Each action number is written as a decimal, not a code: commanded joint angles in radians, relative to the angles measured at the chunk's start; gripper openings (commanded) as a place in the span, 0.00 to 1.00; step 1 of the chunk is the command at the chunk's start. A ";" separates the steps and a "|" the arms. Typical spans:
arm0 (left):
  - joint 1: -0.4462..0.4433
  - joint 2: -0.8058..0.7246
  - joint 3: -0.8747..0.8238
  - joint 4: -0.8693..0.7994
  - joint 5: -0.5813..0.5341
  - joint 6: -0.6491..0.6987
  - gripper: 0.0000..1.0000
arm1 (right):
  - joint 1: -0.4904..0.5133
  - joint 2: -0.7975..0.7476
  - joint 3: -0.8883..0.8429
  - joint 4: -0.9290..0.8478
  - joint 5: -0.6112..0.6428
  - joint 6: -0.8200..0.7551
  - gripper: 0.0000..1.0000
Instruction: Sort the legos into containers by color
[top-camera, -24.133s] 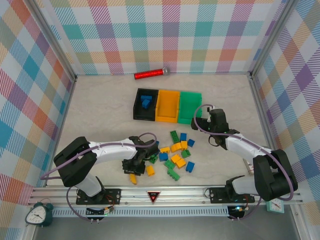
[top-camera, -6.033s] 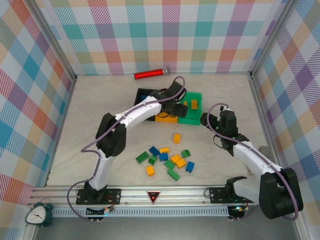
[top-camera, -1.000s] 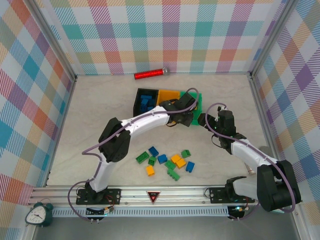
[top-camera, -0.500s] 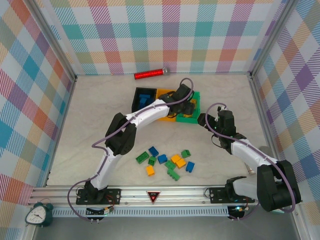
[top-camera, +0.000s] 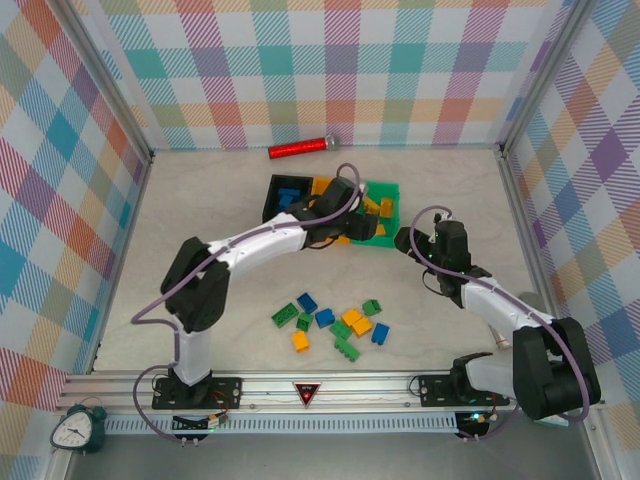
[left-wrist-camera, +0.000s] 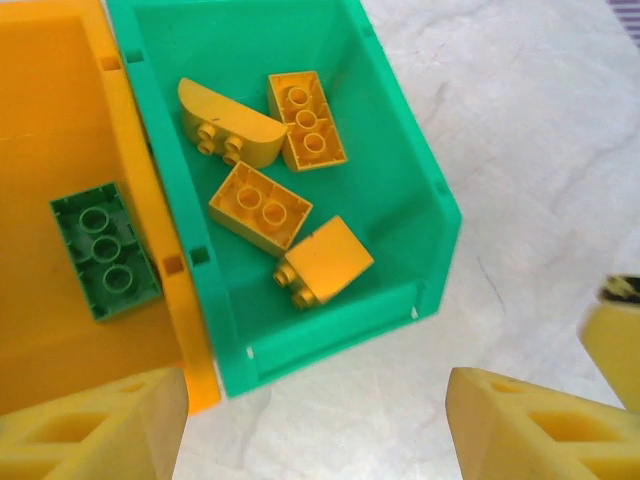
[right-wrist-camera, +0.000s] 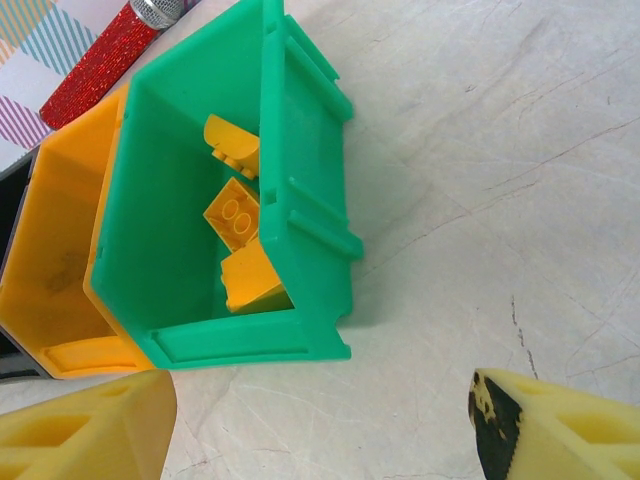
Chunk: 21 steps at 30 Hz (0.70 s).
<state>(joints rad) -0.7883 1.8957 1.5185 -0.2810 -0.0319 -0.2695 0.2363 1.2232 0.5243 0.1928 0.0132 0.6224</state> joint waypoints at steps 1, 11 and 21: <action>0.001 -0.107 -0.107 0.060 0.036 -0.007 0.69 | -0.003 0.015 -0.008 0.037 -0.018 0.017 0.77; 0.001 -0.381 -0.433 0.012 0.039 -0.056 0.69 | 0.003 0.034 -0.004 0.048 -0.033 0.017 0.77; 0.001 -0.539 -0.591 -0.107 0.013 -0.140 0.68 | 0.011 0.051 -0.001 0.056 -0.025 0.012 0.77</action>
<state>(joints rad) -0.7883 1.3975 0.9524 -0.3290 -0.0189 -0.3702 0.2382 1.2667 0.5243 0.2100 -0.0051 0.6289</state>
